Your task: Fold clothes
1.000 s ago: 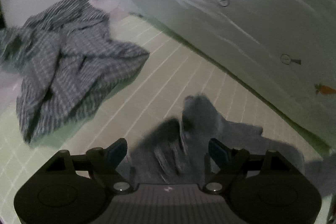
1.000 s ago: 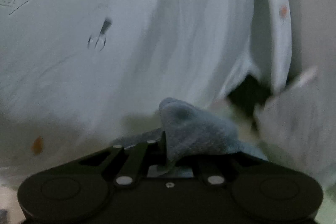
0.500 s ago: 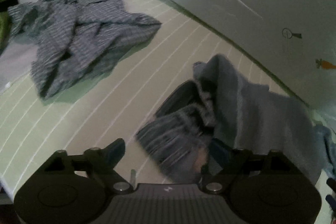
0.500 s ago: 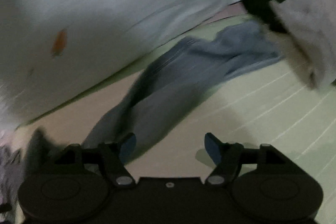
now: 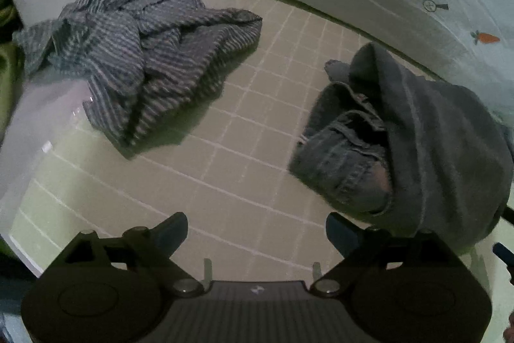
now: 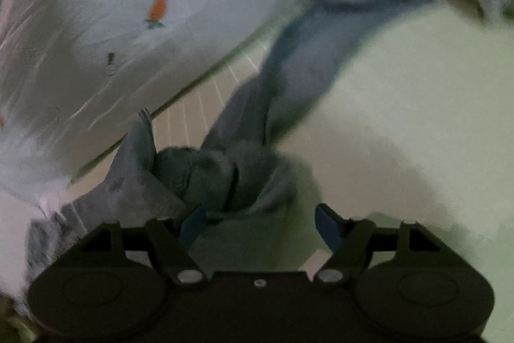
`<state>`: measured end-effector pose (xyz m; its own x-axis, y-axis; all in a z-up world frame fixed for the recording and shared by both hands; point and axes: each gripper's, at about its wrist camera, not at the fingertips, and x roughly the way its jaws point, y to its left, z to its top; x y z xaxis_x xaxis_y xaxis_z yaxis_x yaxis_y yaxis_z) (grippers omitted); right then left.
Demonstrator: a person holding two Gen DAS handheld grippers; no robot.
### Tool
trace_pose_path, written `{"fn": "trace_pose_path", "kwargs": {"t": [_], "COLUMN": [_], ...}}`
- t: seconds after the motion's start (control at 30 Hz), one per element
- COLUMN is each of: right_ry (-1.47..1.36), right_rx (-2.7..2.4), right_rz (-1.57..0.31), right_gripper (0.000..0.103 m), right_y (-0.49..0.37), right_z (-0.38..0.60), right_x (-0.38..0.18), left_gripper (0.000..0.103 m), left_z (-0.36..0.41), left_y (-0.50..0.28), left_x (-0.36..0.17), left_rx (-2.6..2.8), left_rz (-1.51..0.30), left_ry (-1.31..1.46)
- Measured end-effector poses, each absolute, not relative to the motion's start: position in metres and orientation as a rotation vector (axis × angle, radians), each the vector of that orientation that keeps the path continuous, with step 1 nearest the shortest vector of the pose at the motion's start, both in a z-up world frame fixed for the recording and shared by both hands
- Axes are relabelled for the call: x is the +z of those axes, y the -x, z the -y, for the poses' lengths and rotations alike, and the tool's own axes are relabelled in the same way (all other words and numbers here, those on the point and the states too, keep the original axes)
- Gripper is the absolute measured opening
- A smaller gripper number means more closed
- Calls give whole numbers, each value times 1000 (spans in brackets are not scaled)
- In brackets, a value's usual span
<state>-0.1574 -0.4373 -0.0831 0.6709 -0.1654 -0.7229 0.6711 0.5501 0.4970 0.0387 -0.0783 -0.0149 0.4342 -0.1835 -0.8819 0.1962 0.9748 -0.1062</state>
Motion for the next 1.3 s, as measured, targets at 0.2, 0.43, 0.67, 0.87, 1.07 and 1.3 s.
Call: {"fn": "trace_pose_path", "kwargs": {"t": [0.2, 0.43, 0.67, 0.87, 1.07, 1.3], "right_ry": [-1148, -918, -587, -247, -357, -314], "right_rx": [-535, -512, -517, -786, -802, -573], "right_rz": [-594, -499, -256, -463, -619, -666], "right_gripper": [29, 2, 2, 14, 56, 55], "right_y": [161, 162, 195, 187, 192, 147], "right_z": [426, 413, 428, 475, 496, 460], "right_x": [-117, -65, 52, 47, 3, -14], "left_gripper": [93, 93, 93, 93, 93, 93], "left_z": [45, 38, 68, 96, 133, 132], "left_y": [-45, -55, -55, -48, -37, -31], "left_x": [-19, -25, -30, -36, -40, -40], "left_rx": [-240, -220, -234, -229, -251, -208], "left_rz": [-1097, -1114, -1127, -1145, -1178, -1189], "left_ry": [-43, 31, 97, 138, 97, 40]}}
